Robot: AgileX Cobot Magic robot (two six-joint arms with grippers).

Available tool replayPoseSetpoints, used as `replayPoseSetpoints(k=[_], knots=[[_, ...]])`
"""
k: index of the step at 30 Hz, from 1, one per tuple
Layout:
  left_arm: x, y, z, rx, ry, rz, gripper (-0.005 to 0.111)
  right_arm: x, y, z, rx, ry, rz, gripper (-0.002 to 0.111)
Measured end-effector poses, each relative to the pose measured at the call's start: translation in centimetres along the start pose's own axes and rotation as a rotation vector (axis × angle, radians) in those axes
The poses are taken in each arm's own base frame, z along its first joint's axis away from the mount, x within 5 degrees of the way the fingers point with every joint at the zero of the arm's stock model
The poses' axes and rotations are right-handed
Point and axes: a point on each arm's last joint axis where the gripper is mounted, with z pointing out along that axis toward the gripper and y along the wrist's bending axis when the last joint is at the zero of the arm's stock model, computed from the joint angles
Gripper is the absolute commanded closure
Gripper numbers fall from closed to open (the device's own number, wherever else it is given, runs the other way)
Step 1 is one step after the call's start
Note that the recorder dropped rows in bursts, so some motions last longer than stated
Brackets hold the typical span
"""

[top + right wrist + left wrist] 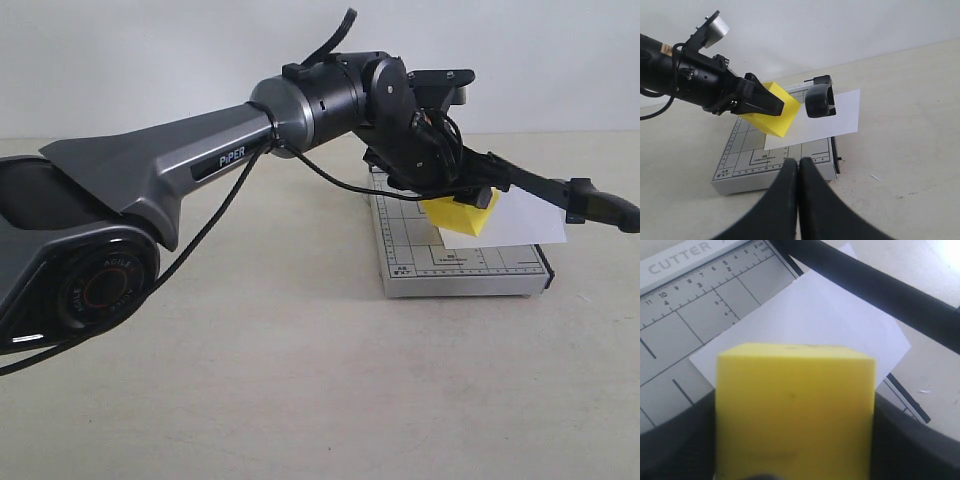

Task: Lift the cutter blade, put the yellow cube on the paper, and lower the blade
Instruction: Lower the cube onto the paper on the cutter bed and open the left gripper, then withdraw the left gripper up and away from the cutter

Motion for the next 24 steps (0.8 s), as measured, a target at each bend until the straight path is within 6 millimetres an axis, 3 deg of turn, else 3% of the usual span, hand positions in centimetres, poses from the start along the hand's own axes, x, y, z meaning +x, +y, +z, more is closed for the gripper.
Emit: replayPoseSetpoints(k=[13, 15, 18, 24], knots=[[-0.41, -0.14, -0.01, 0.016, -0.045, -0.019, 0.046, 0.00, 0.00, 0.00, 0.000, 0.000, 0.000, 0.107], [-0.17, -0.16, 0.00, 0.017, -0.019, -0.019, 0.044, 0.00, 0.00, 0.00, 0.000, 0.000, 0.000, 0.107], [0.15, -0.18, 0.00, 0.019, 0.017, -0.019, 0.029, 0.00, 0.00, 0.00, 0.000, 0.000, 0.000, 0.107], [0.28, -0.20, -0.01, 0.021, 0.031, -0.020, 0.027, 0.00, 0.00, 0.00, 0.000, 0.000, 0.000, 0.107]])
